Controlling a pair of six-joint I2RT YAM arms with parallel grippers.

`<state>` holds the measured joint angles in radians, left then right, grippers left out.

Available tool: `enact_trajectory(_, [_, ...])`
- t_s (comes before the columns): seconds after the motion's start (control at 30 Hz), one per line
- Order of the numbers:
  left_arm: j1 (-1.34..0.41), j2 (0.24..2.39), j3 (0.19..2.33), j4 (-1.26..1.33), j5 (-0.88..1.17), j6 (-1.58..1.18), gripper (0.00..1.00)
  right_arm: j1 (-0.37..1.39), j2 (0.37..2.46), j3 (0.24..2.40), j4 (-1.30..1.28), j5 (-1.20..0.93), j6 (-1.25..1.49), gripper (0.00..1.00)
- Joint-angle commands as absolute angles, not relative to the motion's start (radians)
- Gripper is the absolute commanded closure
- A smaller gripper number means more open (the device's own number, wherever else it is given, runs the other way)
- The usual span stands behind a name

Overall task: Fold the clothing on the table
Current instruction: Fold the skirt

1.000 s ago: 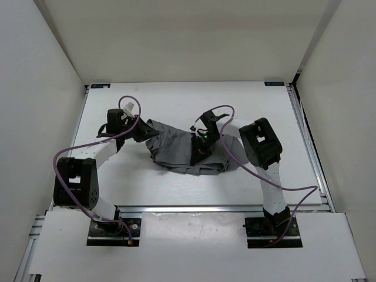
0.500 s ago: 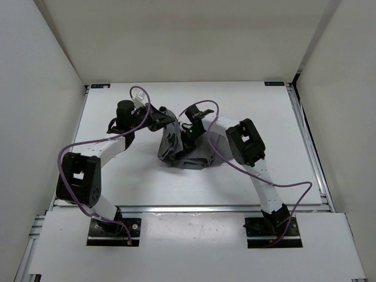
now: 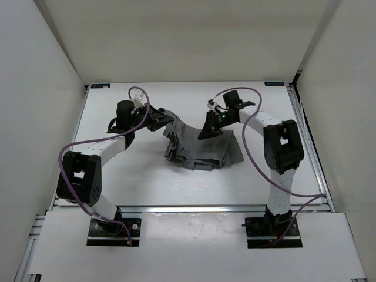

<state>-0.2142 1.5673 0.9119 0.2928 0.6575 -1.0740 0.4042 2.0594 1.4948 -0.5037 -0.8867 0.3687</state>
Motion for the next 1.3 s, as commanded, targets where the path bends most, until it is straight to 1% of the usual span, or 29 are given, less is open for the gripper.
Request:
enact_trajectory(0.0, [-0.210, 1.563, 0.940, 0.328, 0.649, -1.074, 1.00, 0.351, 2.022, 1.470, -0.567, -0.813, 0.292, 0.85])
enact_trajectory(0.23, [-0.201, 1.562, 0.943, 0.321, 0.650, -1.075, 1.00, 0.273, 1.990, 1.404, -0.644, -0.537, 0.224, 0.86])
enact_trajectory(0.37, [-0.187, 1.557, 0.953, 0.318, 0.652, -1.074, 1.00, 0.236, 1.984, 1.330, -0.634, -0.430, 0.218, 0.85])
enact_trajectory(0.47, [-0.187, 1.562, 0.956, 0.327, 0.658, -1.084, 1.00, 0.247, 1.994, 1.302, -0.629, -0.382, 0.216, 0.86])
enact_trajectory(0.63, [-0.232, 1.589, 0.971, 0.357, 0.626, -1.112, 1.00, 0.339, 2.060, 1.316, -0.617, -0.419, 0.227, 0.86])
enact_trajectory(0.83, [-0.307, 1.655, 1.025, 0.362, 0.580, -1.129, 1.00, 0.492, 2.151, 1.423, -0.632, -0.466, 0.238, 0.87])
enact_trajectory(0.9, [-0.336, 1.670, 1.040, 0.361, 0.565, -1.132, 1.00, 0.512, 2.167, 1.453, -0.643, -0.474, 0.241, 0.86])
enact_trajectory(1.1, [-0.440, 1.678, 1.003, 0.379, 0.528, -1.150, 1.00, 0.517, 2.198, 1.480, -0.621, -0.497, 0.274, 0.87])
enact_trajectory(1.27, [-0.512, 1.628, 0.898, 0.357, 0.477, -1.141, 1.00, 0.474, 2.214, 1.490, -0.588, -0.528, 0.308, 0.87])
